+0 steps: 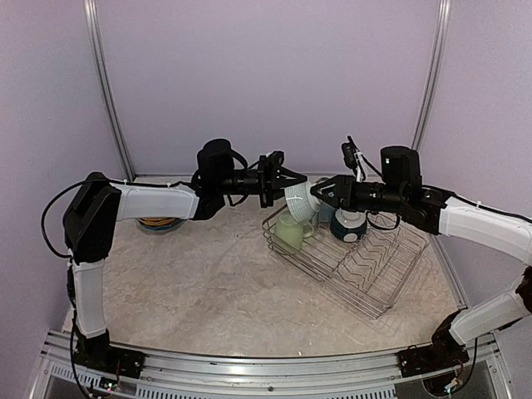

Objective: Unload the mixed dishes from the dish rack
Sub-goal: Pass from the right arm to the left

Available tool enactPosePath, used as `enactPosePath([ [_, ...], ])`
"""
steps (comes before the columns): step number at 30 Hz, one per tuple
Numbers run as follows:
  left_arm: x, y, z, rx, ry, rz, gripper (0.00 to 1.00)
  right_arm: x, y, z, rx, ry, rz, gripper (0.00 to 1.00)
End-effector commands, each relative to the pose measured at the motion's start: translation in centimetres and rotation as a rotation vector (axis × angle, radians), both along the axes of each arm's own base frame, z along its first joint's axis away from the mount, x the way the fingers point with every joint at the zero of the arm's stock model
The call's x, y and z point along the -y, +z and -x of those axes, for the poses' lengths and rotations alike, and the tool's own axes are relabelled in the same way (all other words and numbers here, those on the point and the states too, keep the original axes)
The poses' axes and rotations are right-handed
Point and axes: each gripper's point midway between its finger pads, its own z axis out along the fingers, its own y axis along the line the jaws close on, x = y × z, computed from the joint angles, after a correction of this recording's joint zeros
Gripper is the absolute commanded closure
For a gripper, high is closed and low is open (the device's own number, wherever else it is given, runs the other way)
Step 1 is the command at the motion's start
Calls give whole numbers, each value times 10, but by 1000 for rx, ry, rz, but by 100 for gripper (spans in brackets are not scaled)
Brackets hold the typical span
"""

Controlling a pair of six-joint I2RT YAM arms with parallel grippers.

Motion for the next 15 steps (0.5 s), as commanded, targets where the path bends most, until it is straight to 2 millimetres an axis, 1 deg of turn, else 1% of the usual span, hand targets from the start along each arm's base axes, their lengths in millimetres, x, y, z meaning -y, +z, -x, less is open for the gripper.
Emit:
enactPosePath([
  [1, -10, -3, 6, -1, -2, -5, 100, -7, 21, -5, 72, 31, -53, 100],
  [4, -20, -2, 6, 5, 15, -11, 100, -9, 15, -8, 63, 34, -27, 87],
  [5, -27, 3, 4, 17, 27, -8, 100, -9, 12, -9, 58, 31, -13, 82],
  [7, -39, 1, 1, 22, 50, -36, 100, -9, 8, -12, 54, 23, 14, 71],
  [8, -47, 6, 1, 40, 64, -50, 100, -8, 6, -13, 52, 20, 30, 66],
  [9, -55, 6, 0, 48, 80, -75, 100, -8, 5, -14, 54, 18, 42, 62],
  [10, -62, 3, -2, 59, 98, -109, 100, -8, 1, -15, 45, 15, 65, 59],
  [11, -72, 6, -3, 100, 127, -140, 100, -7, -2, -16, 45, 12, 92, 55],
  [13, -90, 1, -6, 129, 179, -231, 100, -4, -10, -19, 39, -1, 149, 47],
  [14, -99, -5, -7, 137, 203, -289, 100, -2, -14, -21, 39, -11, 181, 43],
  [15, -111, -5, -7, 155, 236, -345, 100, 1, -20, -23, 31, -25, 219, 40],
])
